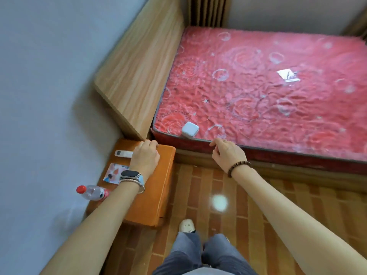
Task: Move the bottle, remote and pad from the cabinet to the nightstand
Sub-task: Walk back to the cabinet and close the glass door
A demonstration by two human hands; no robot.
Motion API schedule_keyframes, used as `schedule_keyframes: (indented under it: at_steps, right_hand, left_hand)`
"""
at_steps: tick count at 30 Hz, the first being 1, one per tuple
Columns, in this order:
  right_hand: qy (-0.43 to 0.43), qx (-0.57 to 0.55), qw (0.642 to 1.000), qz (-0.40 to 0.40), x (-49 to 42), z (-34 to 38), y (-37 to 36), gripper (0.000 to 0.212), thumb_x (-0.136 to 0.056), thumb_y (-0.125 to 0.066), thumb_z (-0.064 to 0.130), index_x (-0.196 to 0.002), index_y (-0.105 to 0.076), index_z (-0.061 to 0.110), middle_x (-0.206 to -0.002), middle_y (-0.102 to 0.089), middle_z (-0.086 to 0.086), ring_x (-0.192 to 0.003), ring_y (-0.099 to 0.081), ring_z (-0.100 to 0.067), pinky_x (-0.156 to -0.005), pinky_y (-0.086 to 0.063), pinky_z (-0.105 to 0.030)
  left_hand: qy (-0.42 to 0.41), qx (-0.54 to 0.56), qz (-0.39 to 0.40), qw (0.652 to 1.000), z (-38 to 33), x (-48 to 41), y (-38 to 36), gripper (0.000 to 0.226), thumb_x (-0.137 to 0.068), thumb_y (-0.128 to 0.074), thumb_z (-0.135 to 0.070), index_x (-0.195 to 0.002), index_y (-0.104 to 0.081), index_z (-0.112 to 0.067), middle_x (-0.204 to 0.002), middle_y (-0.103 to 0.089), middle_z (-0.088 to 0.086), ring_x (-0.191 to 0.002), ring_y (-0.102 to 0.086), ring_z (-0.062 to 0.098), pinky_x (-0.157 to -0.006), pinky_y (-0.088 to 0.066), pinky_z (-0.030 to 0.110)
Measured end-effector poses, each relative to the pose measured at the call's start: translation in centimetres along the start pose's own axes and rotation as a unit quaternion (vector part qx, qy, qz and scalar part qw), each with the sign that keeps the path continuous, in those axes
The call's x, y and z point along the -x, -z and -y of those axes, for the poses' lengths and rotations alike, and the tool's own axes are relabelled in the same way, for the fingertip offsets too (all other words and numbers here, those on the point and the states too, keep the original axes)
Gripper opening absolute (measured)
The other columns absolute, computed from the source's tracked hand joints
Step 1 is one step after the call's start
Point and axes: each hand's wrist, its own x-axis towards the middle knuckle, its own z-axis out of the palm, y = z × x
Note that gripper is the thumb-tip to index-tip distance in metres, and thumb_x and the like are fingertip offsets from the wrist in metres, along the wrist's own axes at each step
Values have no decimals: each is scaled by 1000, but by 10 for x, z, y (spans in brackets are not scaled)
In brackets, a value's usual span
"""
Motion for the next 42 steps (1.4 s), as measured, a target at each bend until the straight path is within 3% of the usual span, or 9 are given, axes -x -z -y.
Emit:
schedule_keyframes:
  at_steps: [9,16,24,31,34,42]
  right_hand:
    - [-245,-44,966,-77,161,-122,24,23,-92,-51,18,-115,-56,20,-101,-64,1,-93,-62,-20,-75,-53,-36]
    - [-354,-51,925,-125,299,-166,26,21,-93,-53,20,-113,-57,21,-101,-65,0,-91,-62,-20,-76,-55,-37]
    - [-472,-58,860,-186,481,-188,30,20,-93,-54,18,-113,-58,21,-100,-64,1,-93,-61,-20,-77,-54,-37]
    - [-618,-69,748,-232,625,-180,15,20,-94,-52,20,-113,-56,26,-106,-63,4,-99,-59,-18,-72,-50,-31]
    - [-665,-76,697,-258,670,-174,10,20,-94,-53,18,-112,-57,25,-104,-62,6,-97,-59,-16,-70,-44,-26]
    - [-779,-84,536,-314,749,-158,8,23,-94,-55,19,-116,-57,24,-105,-67,4,-90,-61,-18,-67,-47,-28]
  left_hand:
    - [-261,17,45,964,-179,-12,-37,15,-77,-61,-3,-92,-59,-1,-83,-59,17,-77,-56,36,-71,-50,45]
    - [-370,33,81,925,-286,69,-58,15,-76,-60,-1,-91,-61,-2,-82,-59,16,-76,-57,37,-69,-50,48]
    - [-503,47,101,857,-403,187,-66,14,-77,-59,-2,-91,-60,-3,-83,-58,16,-77,-54,37,-68,-45,45]
    - [-658,59,128,740,-506,299,-66,9,-78,-57,0,-86,-57,-2,-82,-57,16,-74,-54,37,-61,-43,42]
    - [-724,71,130,674,-543,343,-68,4,-78,-56,0,-81,-55,-2,-78,-56,15,-71,-53,36,-58,-40,39]
    - [-826,103,164,529,-634,430,-77,20,-83,-55,-6,-102,-62,-6,-97,-62,13,-89,-56,34,-73,-44,42]
